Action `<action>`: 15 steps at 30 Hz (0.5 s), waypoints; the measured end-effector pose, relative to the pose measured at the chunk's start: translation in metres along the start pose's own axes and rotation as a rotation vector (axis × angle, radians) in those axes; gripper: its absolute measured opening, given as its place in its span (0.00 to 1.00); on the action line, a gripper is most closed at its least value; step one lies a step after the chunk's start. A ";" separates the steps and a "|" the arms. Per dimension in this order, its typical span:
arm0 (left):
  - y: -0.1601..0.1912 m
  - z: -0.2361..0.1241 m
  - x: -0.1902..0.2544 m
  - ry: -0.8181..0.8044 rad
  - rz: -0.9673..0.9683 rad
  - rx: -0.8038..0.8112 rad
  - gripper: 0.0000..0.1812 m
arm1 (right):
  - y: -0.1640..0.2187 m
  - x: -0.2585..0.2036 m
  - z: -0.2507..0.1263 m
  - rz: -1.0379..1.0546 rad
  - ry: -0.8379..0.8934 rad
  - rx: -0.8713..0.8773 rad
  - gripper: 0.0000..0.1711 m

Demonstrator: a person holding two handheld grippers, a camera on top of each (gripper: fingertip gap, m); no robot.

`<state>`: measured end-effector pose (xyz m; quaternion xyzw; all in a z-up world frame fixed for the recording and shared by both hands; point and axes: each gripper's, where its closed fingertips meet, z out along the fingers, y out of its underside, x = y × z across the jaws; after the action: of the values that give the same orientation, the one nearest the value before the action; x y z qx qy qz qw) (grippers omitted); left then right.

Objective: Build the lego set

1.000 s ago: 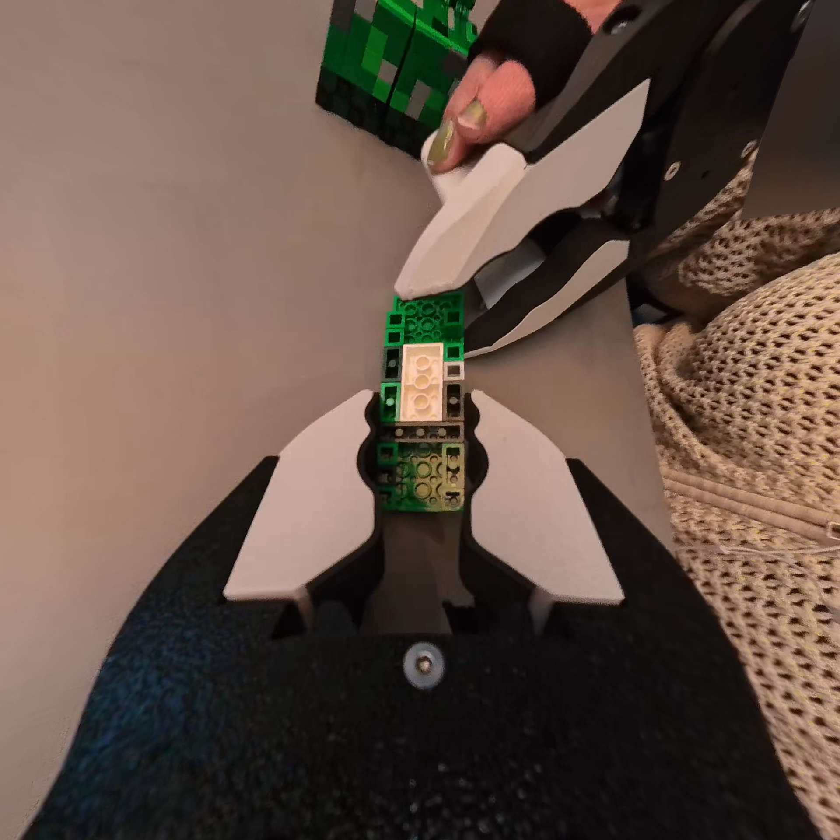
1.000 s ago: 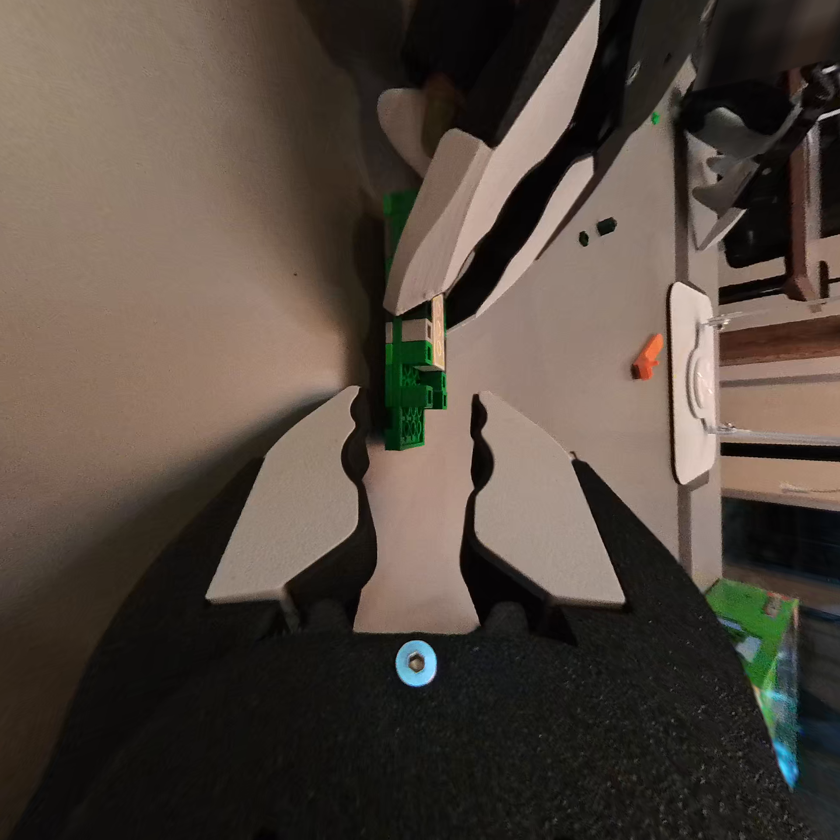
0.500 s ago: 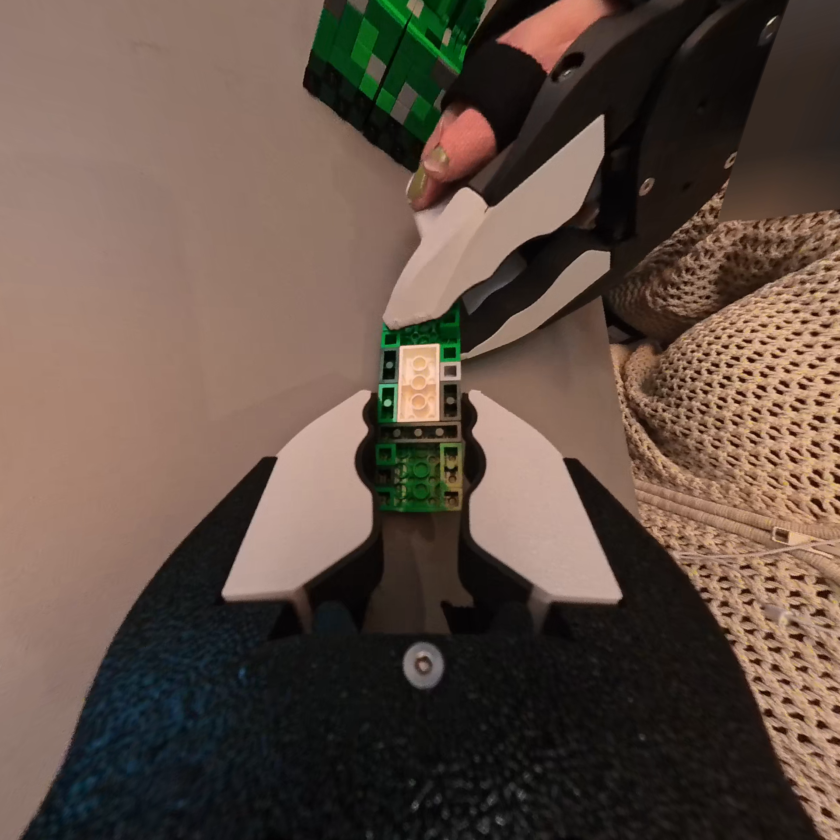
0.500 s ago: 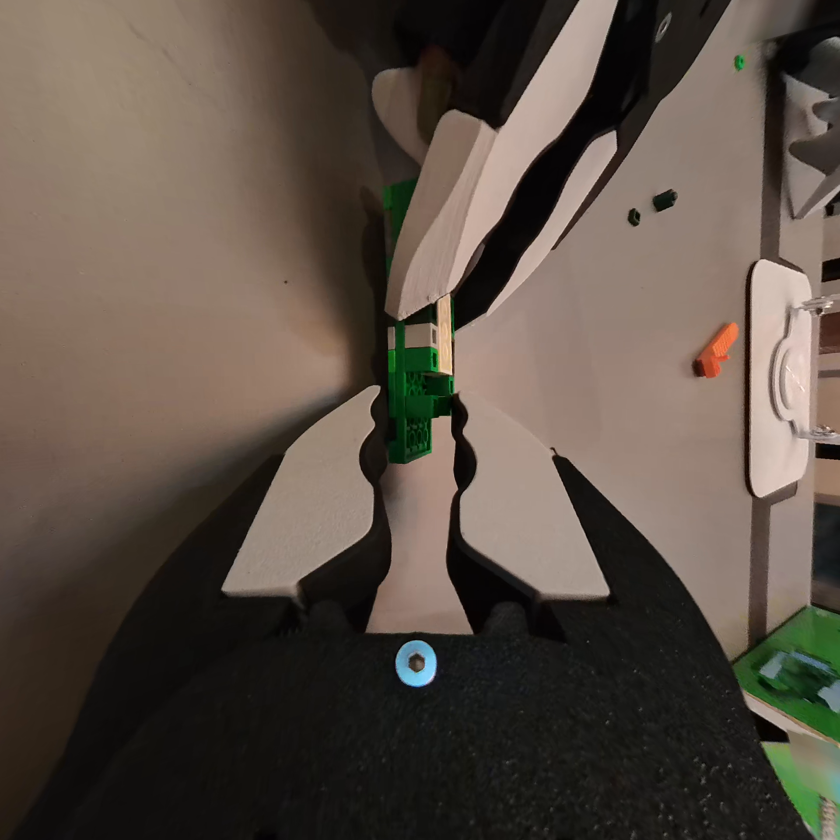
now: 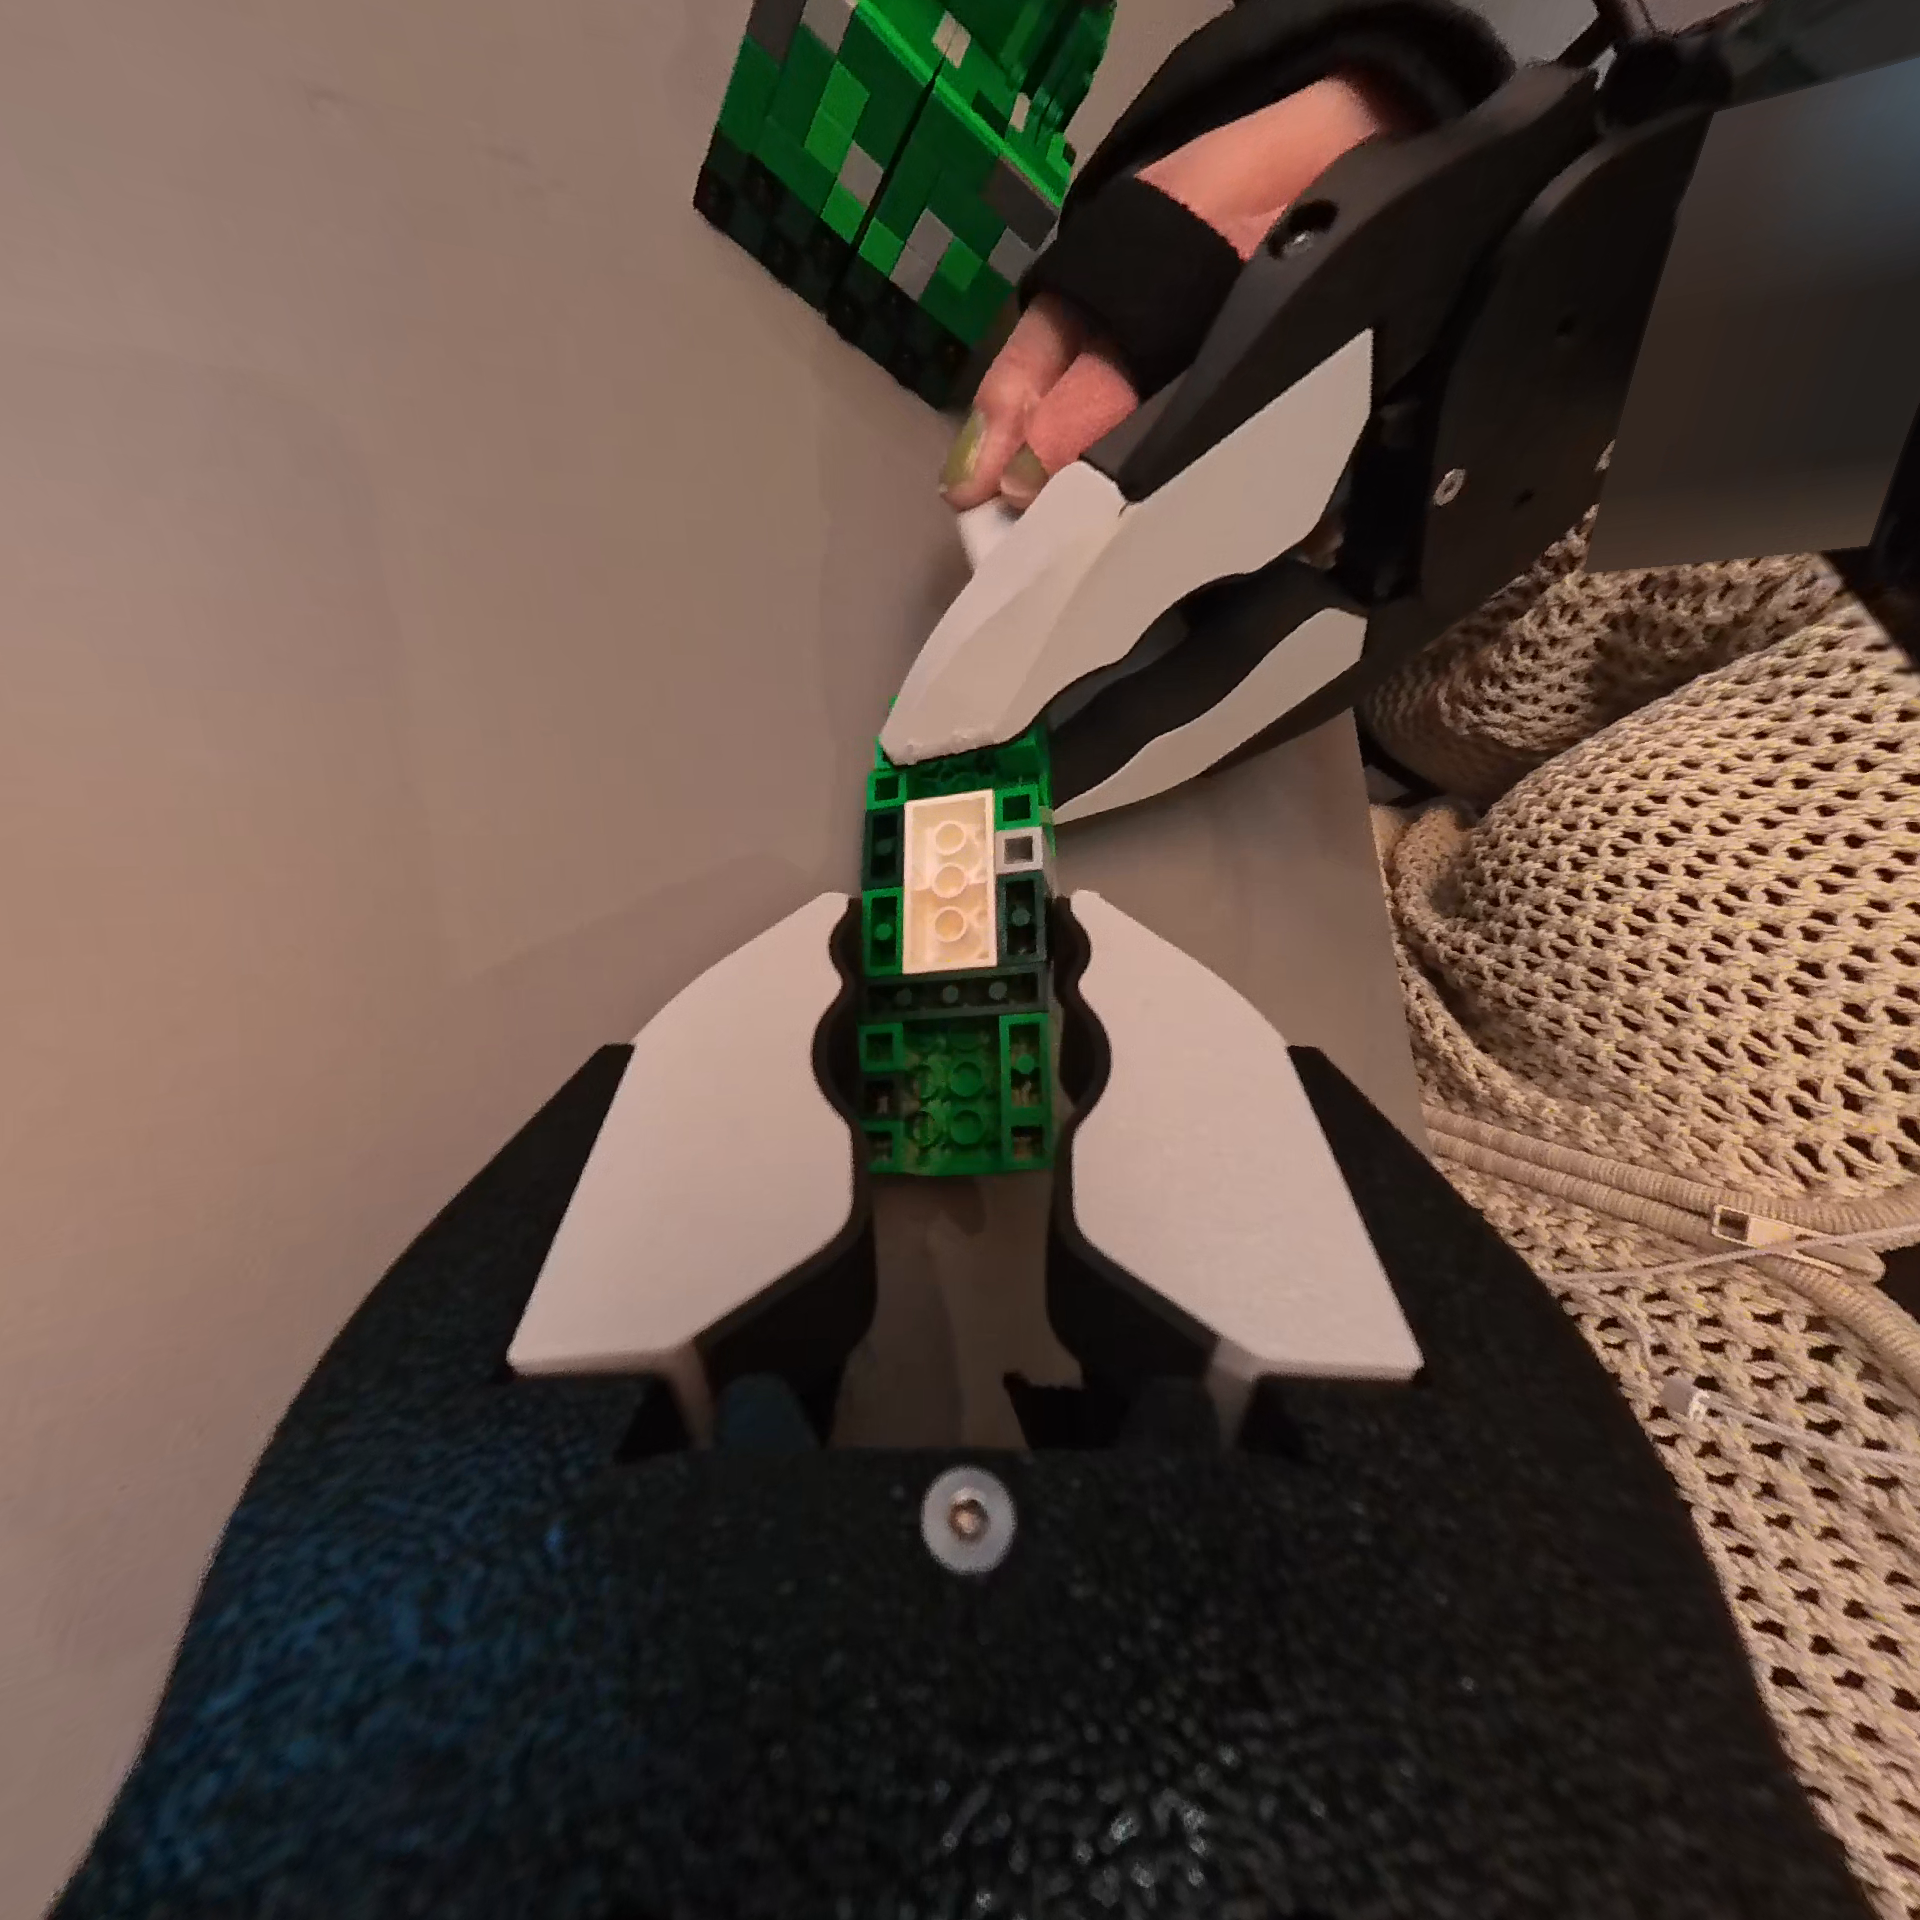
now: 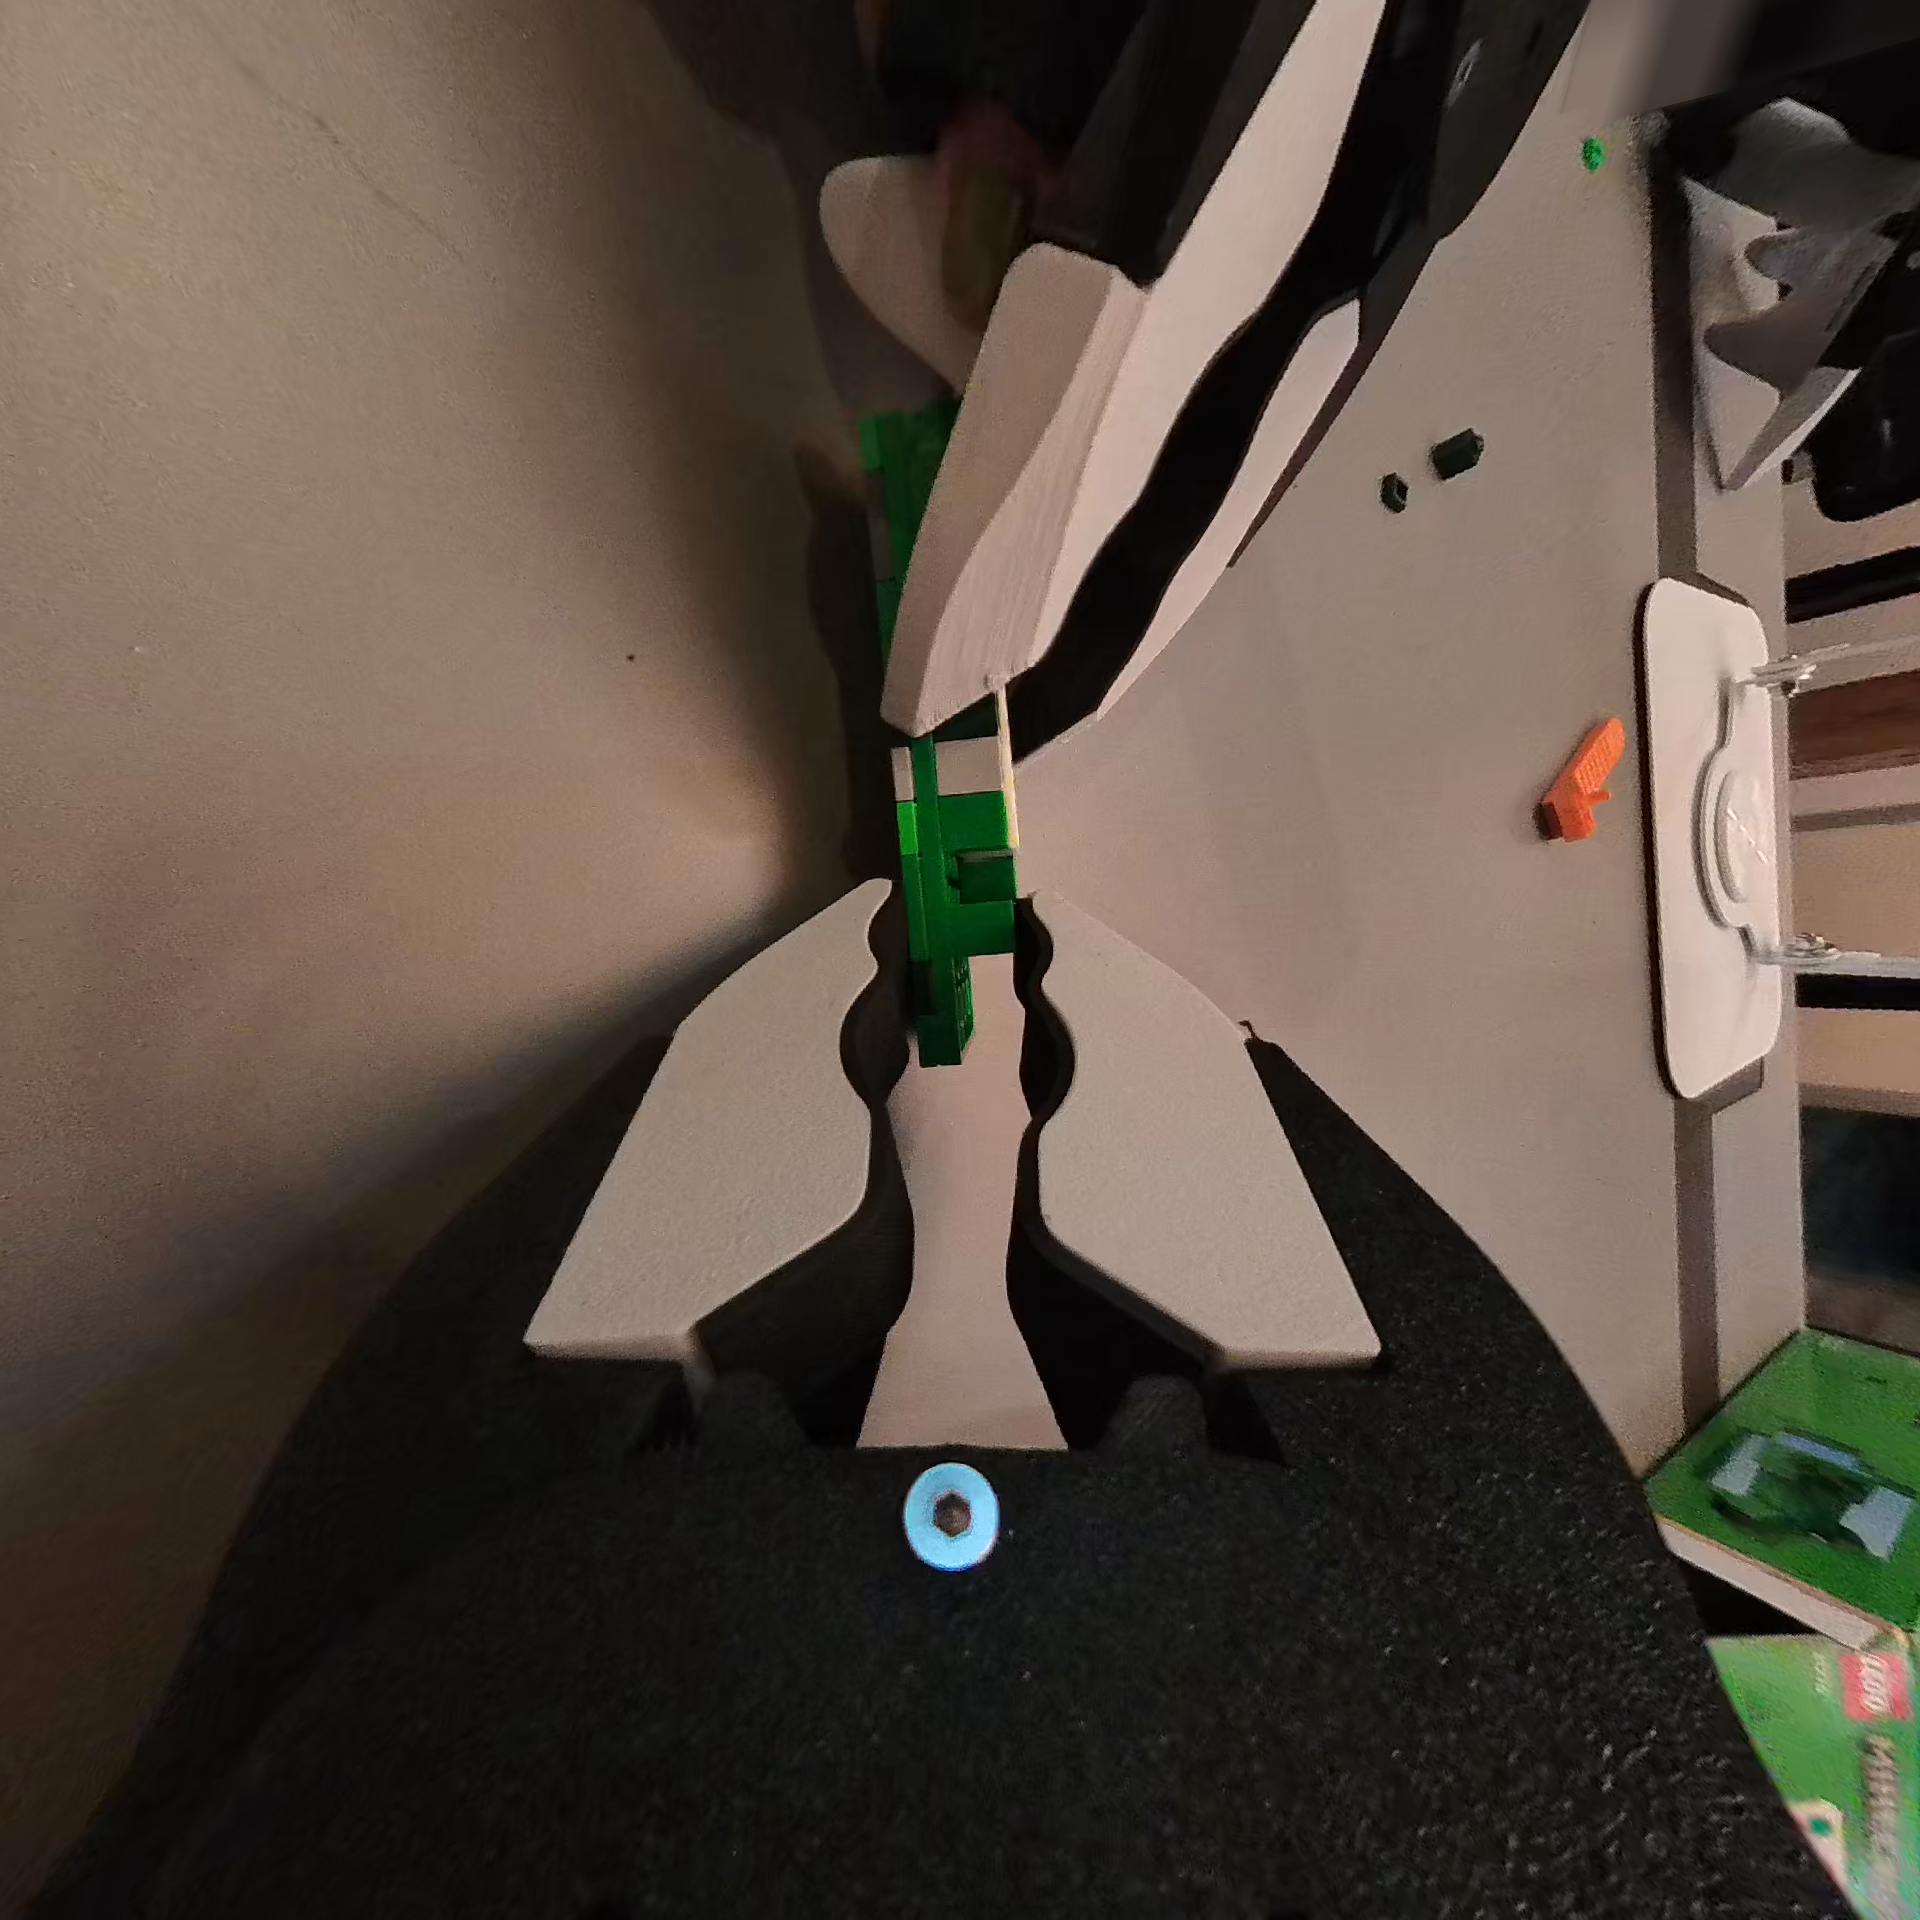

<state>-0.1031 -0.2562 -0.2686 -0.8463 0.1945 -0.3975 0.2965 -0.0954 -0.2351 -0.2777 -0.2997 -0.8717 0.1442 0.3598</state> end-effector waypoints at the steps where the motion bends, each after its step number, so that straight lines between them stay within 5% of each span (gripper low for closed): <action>1: 0.000 0.000 0.000 0.002 0.001 0.000 0.19 | 0.000 0.000 0.000 0.007 0.000 0.003 0.11; 11: 0.001 0.000 0.000 -0.012 0.023 -0.003 0.19 | -0.003 0.004 0.002 0.017 0.059 0.019 0.17; 15: 0.001 0.000 0.000 -0.014 0.025 -0.002 0.19 | -0.004 -0.001 0.004 -0.010 0.037 0.010 0.12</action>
<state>-0.1027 -0.2568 -0.2693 -0.8470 0.2033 -0.3875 0.3018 -0.0995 -0.2389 -0.2785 -0.2959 -0.8657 0.1413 0.3781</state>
